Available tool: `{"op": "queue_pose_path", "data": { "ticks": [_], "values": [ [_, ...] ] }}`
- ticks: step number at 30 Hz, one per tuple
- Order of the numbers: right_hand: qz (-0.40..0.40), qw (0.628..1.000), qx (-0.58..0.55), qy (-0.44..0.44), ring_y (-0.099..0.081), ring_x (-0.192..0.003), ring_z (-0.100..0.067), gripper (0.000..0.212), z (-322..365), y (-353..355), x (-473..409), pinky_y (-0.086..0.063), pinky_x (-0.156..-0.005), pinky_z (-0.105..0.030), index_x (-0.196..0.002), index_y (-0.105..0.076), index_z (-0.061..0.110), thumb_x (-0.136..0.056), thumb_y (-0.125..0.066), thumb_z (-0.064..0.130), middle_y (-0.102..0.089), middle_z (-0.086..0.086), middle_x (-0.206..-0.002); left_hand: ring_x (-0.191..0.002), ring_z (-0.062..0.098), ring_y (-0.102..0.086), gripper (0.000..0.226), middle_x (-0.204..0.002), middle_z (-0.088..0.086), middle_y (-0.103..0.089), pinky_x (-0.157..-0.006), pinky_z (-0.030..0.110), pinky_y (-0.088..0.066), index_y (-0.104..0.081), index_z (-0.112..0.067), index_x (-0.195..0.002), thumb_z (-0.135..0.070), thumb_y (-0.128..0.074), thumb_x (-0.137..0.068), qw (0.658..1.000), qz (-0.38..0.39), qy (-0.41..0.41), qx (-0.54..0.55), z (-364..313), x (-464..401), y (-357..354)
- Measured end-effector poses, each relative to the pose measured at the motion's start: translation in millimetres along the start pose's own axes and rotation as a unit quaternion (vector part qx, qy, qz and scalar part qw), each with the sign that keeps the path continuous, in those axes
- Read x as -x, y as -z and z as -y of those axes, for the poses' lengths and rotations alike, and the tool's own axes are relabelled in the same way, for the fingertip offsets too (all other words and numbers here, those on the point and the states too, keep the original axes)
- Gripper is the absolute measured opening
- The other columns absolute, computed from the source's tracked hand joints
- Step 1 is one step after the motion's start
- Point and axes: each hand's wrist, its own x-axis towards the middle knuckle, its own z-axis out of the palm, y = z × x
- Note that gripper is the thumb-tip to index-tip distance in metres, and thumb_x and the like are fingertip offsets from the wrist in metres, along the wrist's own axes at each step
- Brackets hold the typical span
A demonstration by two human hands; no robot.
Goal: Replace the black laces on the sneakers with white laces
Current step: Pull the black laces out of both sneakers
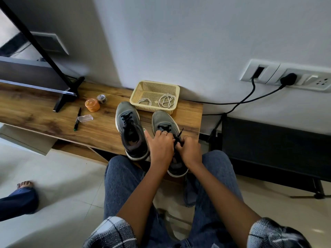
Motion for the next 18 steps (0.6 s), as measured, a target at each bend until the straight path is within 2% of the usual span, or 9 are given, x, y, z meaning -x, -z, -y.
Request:
{"op": "queue_pose_path", "data": {
  "ticks": [4, 7, 9, 11, 13, 14, 16, 18],
  "values": [
    [-0.006, 1.000, -0.007, -0.010, -0.061, -0.071, -0.023, 0.017, 0, 0, -1, -0.050, -0.060, -0.035, -0.080, -0.063, 0.008, -0.087, -0.059, 0.024, -0.064, -0.008, -0.075, -0.092, 0.022, -0.059, 0.012, -0.088, 0.001, -0.064, -0.109, 0.063, -0.022, -0.065, -0.015, -0.087, -0.022, -0.055, -0.092, 0.997, -0.011, 0.022, 0.075, 4, 5, 0],
    [-0.001, 0.999, -0.010, -0.030, -0.062, -0.071, -0.025, 0.020, -2, 1, -2, -0.049, -0.059, -0.034, -0.076, -0.061, 0.007, -0.087, -0.059, 0.024, -0.063, -0.009, -0.073, -0.083, 0.021, -0.061, 0.007, -0.085, 0.002, -0.064, -0.109, 0.060, -0.028, -0.063, -0.013, -0.087, -0.014, -0.057, -0.091, 0.983, -0.079, 0.045, 0.157, 10, 13, 7],
    [0.001, 0.998, -0.024, -0.058, -0.060, -0.071, -0.026, 0.026, -5, 6, -5, -0.043, -0.057, -0.032, -0.067, -0.054, 0.008, -0.088, -0.059, 0.023, -0.059, -0.009, -0.069, -0.075, 0.013, -0.055, 0.005, -0.084, -0.001, -0.060, -0.103, 0.058, -0.038, -0.062, -0.012, -0.090, -0.011, -0.058, -0.090, 0.958, -0.138, 0.104, 0.230, 20, 16, 18],
    [0.001, 0.997, -0.033, -0.069, -0.055, -0.064, -0.022, 0.037, -6, 12, -6, -0.036, -0.056, -0.029, -0.056, -0.043, 0.013, -0.088, -0.059, 0.020, -0.050, -0.002, -0.059, -0.075, 0.010, -0.051, 0.005, -0.085, -0.004, -0.057, -0.085, 0.047, -0.050, -0.060, -0.012, -0.093, -0.014, -0.056, -0.092, 0.931, -0.178, 0.158, 0.277, 34, 15, 32],
    [0.001, 0.997, -0.045, -0.057, -0.045, -0.053, -0.014, 0.044, -5, 15, -5, -0.031, -0.052, -0.025, -0.050, -0.037, 0.019, -0.087, -0.060, 0.017, -0.041, 0.004, -0.051, -0.079, 0.014, -0.054, 0.006, -0.085, -0.004, -0.059, -0.068, 0.031, -0.046, -0.058, -0.013, -0.096, -0.017, -0.054, -0.093, 0.926, -0.173, 0.176, 0.285, 46, 13, 45],
    [0.002, 0.997, -0.051, -0.049, -0.041, -0.049, -0.011, 0.045, -3, 15, -3, -0.028, -0.049, -0.025, -0.049, -0.035, 0.020, -0.086, -0.060, 0.017, -0.039, 0.005, -0.050, -0.078, 0.013, -0.055, 0.006, -0.084, -0.004, -0.060, -0.065, 0.027, -0.042, -0.058, -0.014, -0.096, -0.019, -0.055, -0.094, 0.929, -0.162, 0.174, 0.285, 49, 12, 49],
    [0.003, 0.998, -0.060, -0.037, -0.041, -0.049, -0.012, 0.045, -1, 12, 0, -0.026, -0.045, -0.025, -0.049, -0.036, 0.020, -0.085, -0.061, 0.017, -0.039, 0.006, -0.049, -0.074, 0.009, -0.057, 0.006, -0.083, -0.005, -0.063, -0.063, 0.027, -0.045, -0.058, -0.016, -0.095, -0.020, -0.055, -0.094, 0.932, -0.132, 0.166, 0.292, 49, 12, 50],
    [0.002, 0.998, -0.059, -0.034, -0.051, -0.056, -0.016, 0.039, -2, 8, 0, -0.030, -0.046, -0.025, -0.052, -0.041, 0.020, -0.085, -0.062, 0.019, -0.045, 0.005, -0.052, -0.077, 0.011, -0.061, 0.006, -0.085, -0.004, -0.065, -0.066, 0.031, -0.049, -0.060, -0.017, -0.096, -0.021, -0.055, -0.094, 0.934, -0.094, 0.168, 0.300, 45, 15, 44]
  ]
}}
